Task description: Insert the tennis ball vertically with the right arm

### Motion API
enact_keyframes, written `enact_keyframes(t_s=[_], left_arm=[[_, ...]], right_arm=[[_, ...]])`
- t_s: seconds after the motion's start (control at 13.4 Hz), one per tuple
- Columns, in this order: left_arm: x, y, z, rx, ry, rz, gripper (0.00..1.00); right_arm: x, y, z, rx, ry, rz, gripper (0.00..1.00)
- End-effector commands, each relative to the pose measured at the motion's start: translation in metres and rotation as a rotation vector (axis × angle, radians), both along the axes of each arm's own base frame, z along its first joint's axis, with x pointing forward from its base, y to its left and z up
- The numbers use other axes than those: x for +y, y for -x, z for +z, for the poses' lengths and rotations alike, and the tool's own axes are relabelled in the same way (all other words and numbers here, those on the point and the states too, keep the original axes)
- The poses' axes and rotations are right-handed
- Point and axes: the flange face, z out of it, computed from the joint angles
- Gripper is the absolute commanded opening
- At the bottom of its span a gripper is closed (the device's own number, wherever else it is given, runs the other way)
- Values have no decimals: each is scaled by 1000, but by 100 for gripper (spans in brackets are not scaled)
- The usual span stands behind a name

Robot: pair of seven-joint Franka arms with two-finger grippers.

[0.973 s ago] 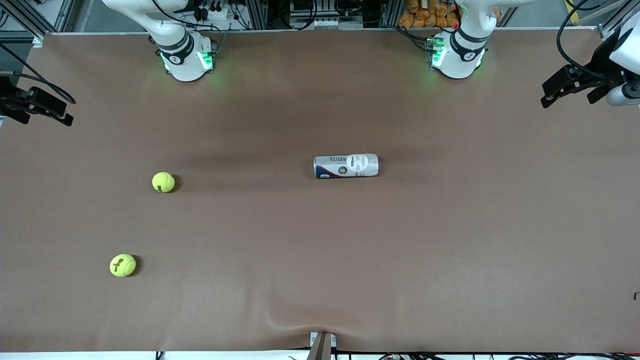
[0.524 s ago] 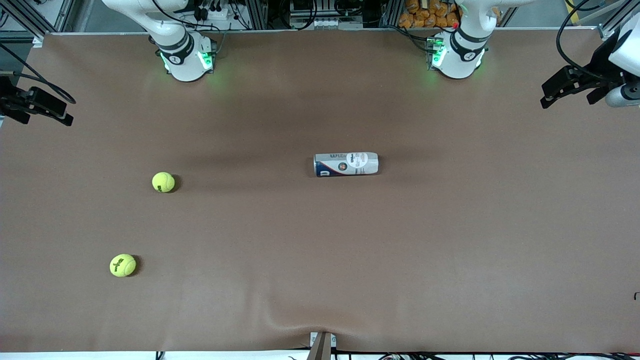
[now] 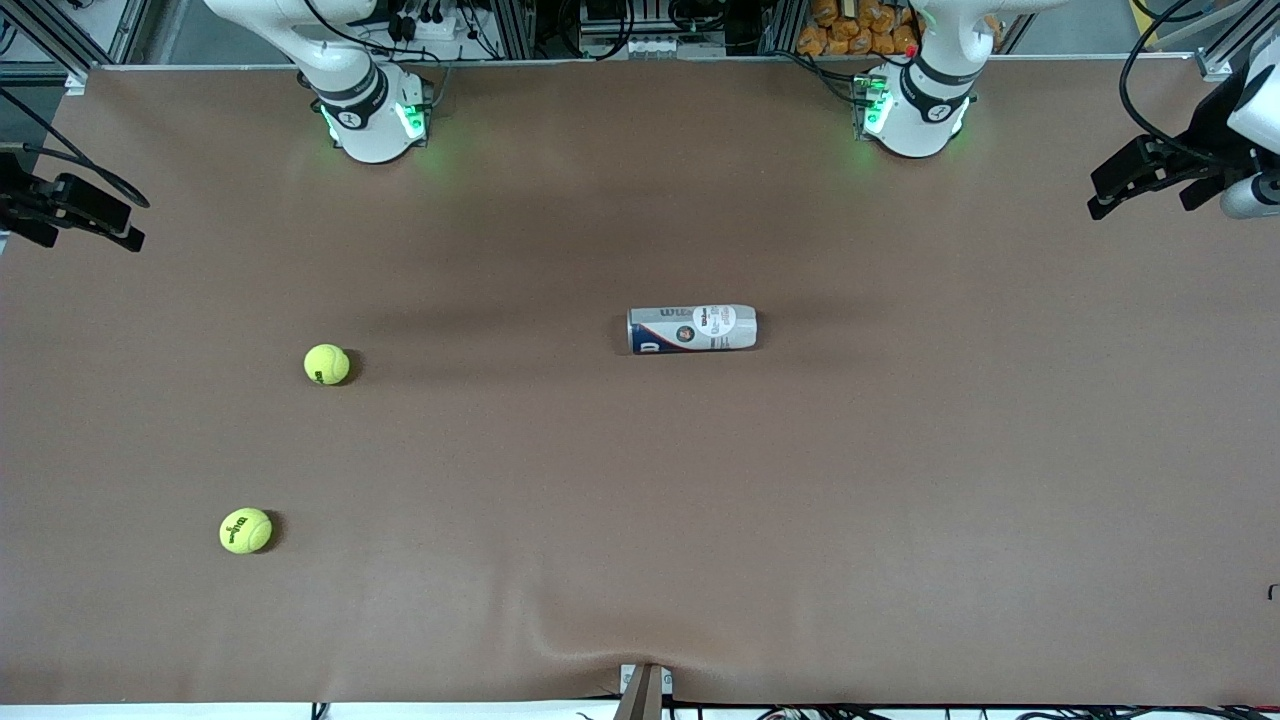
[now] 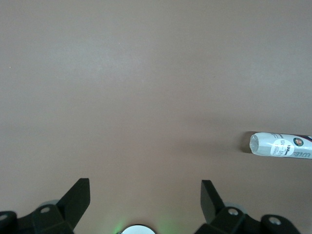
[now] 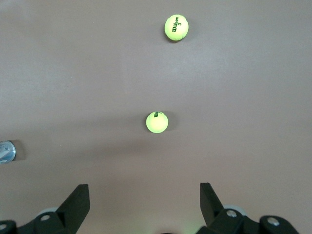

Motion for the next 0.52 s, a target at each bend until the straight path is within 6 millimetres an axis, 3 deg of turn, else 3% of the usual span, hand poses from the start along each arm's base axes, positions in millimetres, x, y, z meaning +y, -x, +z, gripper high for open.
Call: enact_keyframes(t_s=[0.0, 0.45], left_arm=[[1, 0, -3, 11, -4, -14, 100], [-4, -1, -17, 42, -7, -24, 100]], right_arm=[[-4, 5, 5, 2, 11, -10, 100], [-4, 5, 5, 1, 10, -10, 100]])
